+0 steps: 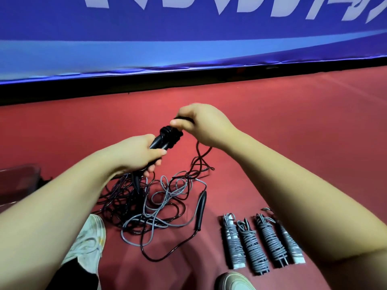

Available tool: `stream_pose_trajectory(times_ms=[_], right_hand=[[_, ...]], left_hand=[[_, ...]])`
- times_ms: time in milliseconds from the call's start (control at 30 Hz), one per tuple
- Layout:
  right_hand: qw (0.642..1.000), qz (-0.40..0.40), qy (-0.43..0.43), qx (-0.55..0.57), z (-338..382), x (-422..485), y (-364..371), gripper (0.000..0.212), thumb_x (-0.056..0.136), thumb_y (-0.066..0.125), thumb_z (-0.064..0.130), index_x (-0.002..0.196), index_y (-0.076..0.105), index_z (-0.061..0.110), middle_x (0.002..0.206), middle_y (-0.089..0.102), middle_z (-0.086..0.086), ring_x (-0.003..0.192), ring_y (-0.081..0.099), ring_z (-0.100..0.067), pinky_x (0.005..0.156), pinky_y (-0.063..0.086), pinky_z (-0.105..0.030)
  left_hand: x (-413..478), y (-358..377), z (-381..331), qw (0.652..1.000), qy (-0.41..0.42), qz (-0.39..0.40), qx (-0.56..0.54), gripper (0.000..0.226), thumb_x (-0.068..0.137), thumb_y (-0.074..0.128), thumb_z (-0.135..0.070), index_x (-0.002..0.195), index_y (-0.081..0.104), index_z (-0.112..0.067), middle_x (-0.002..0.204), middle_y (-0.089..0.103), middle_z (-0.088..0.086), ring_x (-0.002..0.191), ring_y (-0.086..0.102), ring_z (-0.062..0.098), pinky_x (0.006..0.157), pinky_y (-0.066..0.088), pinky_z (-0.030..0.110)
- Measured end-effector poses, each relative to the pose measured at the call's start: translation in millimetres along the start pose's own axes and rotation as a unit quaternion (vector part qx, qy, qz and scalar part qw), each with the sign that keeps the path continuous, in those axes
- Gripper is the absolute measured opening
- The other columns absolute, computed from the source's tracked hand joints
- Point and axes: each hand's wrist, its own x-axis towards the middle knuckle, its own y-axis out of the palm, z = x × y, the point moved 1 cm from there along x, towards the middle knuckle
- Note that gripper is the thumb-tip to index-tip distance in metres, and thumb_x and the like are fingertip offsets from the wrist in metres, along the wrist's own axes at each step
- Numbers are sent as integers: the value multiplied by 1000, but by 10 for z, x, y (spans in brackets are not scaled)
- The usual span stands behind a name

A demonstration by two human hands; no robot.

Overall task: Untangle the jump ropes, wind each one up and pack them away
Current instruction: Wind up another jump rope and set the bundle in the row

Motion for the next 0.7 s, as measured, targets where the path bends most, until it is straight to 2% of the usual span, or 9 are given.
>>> stream_pose_trajectory(times_ms=[33, 100, 200, 267, 333, 400, 533, 633, 700], right_hand=[[999, 37, 20, 6, 38, -27, -10, 28, 95, 50, 37, 91, 66, 14, 73, 49, 2, 74, 49, -19, 61, 37, -30], [981, 106, 99, 130, 97, -118, 27, 28, 97, 49, 33, 83, 63, 13, 65, 47, 2, 59, 46, -15, 50, 37, -23], [868, 137, 221, 423, 101, -228, 157, 28, 101, 40, 19, 80, 56, 11, 57, 38, 1, 46, 45, -9, 44, 47, -19], [828, 153, 245, 481, 69, -275, 253, 30, 103, 33, 17, 83, 55, 10, 55, 31, 2, 39, 34, -7, 37, 38, -17], [856, 167, 243, 424, 45, -292, 315, 31, 102, 32, 18, 83, 56, 14, 57, 29, 3, 42, 21, -7, 37, 20, -18], [889, 159, 232, 362, 61, -261, 323, 30, 100, 35, 20, 80, 57, 16, 58, 30, 3, 46, 20, -10, 45, 15, -24], [923, 106, 195, 313, 152, -163, 207, 20, 96, 49, 23, 81, 56, 11, 56, 32, 1, 46, 25, -13, 45, 20, -25], [957, 85, 171, 218, 195, -74, 89, 17, 93, 51, 19, 83, 57, 7, 55, 37, -2, 44, 31, -16, 42, 25, -24], [978, 70, 155, 123, 173, -5, -2, 19, 94, 52, 25, 89, 61, 9, 59, 42, 0, 47, 36, -13, 43, 29, -21]], left_hand=[[17, 3, -10, 999, -5, -32, 41, 11, 99, 46, -18, 90, 44, -12, 75, 56, 6, 54, 48, 15, 48, 43, 26], [90, 8, 33, 982, -10, -95, 165, 13, 99, 46, -23, 98, 43, -10, 82, 60, 6, 62, 52, 19, 53, 41, 29], [168, -22, 89, 959, -27, -167, 229, 22, 99, 43, -28, 104, 42, -7, 87, 57, 10, 72, 51, 24, 60, 36, 33], [210, -46, 143, 962, -30, -185, 201, 23, 99, 43, -28, 104, 43, -6, 92, 59, 13, 75, 53, 27, 62, 37, 34], [254, -56, 175, 968, -30, -186, 166, 21, 99, 43, -28, 103, 43, -7, 96, 62, 14, 76, 55, 28, 64, 40, 34], [280, -36, 179, 967, -33, -185, 170, 20, 99, 43, -28, 102, 42, -8, 95, 61, 13, 78, 55, 28, 64, 39, 34], [286, 82, 100, 948, -12, -173, 265, 18, 100, 41, -27, 98, 35, -10, 81, 49, 6, 79, 47, 29, 66, 35, 35], [273, 187, 37, 932, 33, -131, 336, 21, 99, 41, -27, 110, 40, -9, 97, 57, 14, 85, 51, 32, 69, 40, 37], [240, 220, -9, 916, 73, -105, 381, 20, 99, 42, -29, 107, 40, -11, 95, 57, 12, 86, 53, 32, 68, 38, 34]])
